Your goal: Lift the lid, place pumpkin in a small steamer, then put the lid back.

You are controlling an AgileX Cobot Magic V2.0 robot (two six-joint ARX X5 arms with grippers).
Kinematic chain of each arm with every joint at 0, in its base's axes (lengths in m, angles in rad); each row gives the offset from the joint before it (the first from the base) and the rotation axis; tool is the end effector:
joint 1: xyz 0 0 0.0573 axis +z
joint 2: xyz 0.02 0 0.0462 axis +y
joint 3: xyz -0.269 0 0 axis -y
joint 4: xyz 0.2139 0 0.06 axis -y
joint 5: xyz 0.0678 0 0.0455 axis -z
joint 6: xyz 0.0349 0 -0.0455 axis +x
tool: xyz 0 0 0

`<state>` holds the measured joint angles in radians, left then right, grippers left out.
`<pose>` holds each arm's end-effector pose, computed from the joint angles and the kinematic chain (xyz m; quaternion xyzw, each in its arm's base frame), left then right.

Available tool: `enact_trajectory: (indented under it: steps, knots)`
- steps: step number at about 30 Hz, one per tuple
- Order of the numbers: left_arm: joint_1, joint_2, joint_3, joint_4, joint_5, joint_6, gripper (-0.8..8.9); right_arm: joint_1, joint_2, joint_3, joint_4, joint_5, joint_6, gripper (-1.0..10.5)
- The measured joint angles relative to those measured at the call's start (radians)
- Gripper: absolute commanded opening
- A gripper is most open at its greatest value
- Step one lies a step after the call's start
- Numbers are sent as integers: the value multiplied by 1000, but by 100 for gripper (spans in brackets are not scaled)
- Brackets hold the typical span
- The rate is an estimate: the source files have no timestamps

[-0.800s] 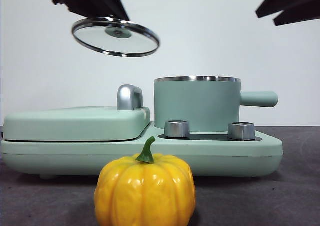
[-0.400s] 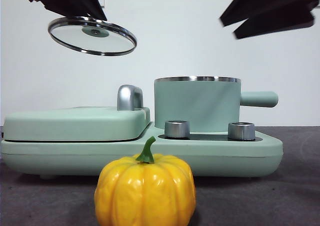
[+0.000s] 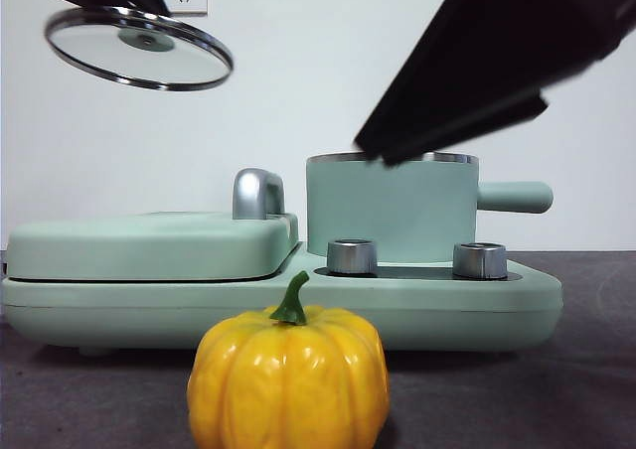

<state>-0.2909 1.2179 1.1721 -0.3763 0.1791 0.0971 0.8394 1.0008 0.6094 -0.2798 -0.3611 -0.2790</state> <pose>0.2249 -0.0738 0.3642 0.0578 0.1979 -0.2376 0.9492 0.1071 0.1378 0.2414 -0.1856 0.2427 0.5726 0.7607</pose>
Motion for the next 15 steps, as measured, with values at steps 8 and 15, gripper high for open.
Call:
enact_trajectory:
  steps: [8,15]
  knots:
    - [42,-67,-78,-25,-1,0,10,72,103,0,8,49,-16,416]
    - [49,-68,-78,-21,0,0,10,92,169,0,55,49,-20,464]
